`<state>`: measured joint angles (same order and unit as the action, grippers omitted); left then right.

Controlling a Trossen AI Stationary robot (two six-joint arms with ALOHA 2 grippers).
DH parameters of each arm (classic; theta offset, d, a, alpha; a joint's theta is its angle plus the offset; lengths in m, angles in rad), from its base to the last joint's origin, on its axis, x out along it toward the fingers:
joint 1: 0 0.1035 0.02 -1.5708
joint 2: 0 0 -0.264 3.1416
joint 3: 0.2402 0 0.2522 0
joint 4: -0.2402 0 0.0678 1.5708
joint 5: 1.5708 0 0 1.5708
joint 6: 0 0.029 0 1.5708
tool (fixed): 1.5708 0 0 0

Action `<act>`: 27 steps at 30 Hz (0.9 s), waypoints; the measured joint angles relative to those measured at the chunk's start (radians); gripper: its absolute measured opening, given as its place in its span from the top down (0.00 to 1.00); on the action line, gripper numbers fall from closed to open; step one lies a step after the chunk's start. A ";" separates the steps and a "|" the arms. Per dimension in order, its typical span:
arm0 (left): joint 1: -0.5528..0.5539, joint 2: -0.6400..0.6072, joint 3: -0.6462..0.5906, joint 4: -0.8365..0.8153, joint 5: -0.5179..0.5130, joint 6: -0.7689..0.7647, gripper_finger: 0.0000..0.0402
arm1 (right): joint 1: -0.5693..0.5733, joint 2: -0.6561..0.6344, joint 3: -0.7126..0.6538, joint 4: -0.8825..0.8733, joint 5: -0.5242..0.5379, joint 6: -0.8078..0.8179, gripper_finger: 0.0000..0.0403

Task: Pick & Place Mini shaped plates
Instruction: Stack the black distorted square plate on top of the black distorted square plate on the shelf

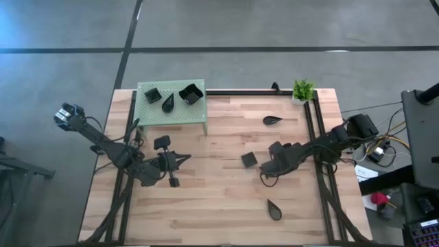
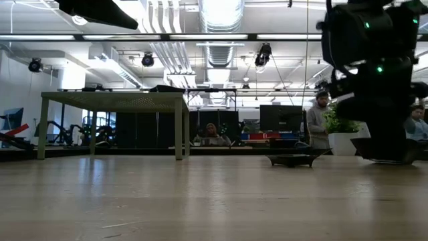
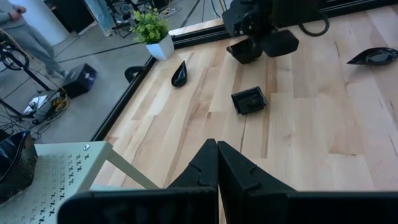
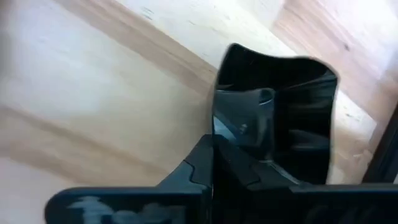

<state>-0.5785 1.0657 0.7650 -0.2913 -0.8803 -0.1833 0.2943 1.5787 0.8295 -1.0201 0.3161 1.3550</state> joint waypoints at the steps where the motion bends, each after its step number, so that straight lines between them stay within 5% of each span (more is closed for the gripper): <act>1: 0.000 0.000 0.000 0.000 0.000 0.000 1.00 | 0.000 0.000 0.023 -0.013 -0.001 -0.013 0.98; 14: 0.000 0.000 0.000 0.000 0.000 -0.013 1.00 | 0.000 0.052 0.418 -0.022 0.111 -0.455 0.98; 27: 0.000 0.000 0.000 0.003 0.000 -0.055 1.00 | 0.004 0.393 0.741 0.194 0.107 -1.131 0.98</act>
<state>-0.5785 1.0660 0.7647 -0.2882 -0.8803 -0.2386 0.2982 1.9714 1.5703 -0.8263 0.4226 0.2244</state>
